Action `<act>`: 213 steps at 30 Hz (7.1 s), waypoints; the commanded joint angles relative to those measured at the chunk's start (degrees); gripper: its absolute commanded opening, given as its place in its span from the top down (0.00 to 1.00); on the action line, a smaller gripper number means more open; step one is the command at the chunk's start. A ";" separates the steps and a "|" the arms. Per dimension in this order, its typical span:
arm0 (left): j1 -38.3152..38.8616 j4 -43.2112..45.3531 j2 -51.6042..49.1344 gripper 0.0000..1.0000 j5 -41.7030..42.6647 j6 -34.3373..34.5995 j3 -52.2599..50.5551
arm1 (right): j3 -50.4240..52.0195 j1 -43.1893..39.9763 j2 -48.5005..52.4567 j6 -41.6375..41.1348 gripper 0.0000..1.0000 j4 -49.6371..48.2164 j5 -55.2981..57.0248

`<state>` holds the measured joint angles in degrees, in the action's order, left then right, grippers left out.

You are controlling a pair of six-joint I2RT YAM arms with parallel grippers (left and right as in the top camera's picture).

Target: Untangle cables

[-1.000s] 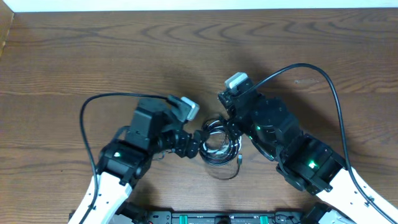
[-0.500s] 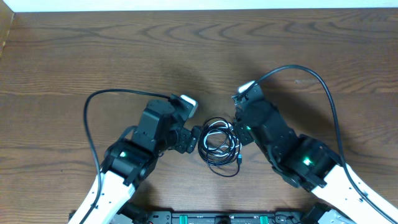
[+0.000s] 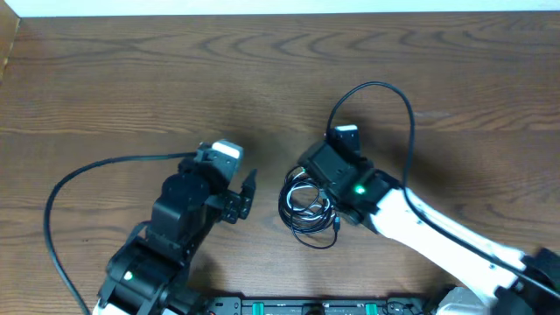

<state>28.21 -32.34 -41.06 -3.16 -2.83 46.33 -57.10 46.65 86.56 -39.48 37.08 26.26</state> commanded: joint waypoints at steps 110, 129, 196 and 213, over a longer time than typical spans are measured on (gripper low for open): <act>0.11 -4.35 -2.40 0.18 -3.28 2.38 0.79 | -37.55 4.33 -0.74 22.60 0.99 15.93 -0.90; 0.13 11.13 -15.96 0.20 8.13 -10.23 0.79 | -43.01 4.35 -4.61 23.89 0.99 20.17 -0.98; 0.11 10.56 -4.31 0.93 -8.11 -12.37 0.79 | -42.29 -14.56 -14.12 -10.34 0.98 49.31 32.89; 0.11 7.50 4.39 0.93 -15.98 -11.13 0.79 | -40.59 -22.95 -12.92 -11.67 0.99 46.97 23.12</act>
<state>28.73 -24.49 -37.01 -15.09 -14.83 46.33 -97.80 24.80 73.14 -49.69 84.95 49.47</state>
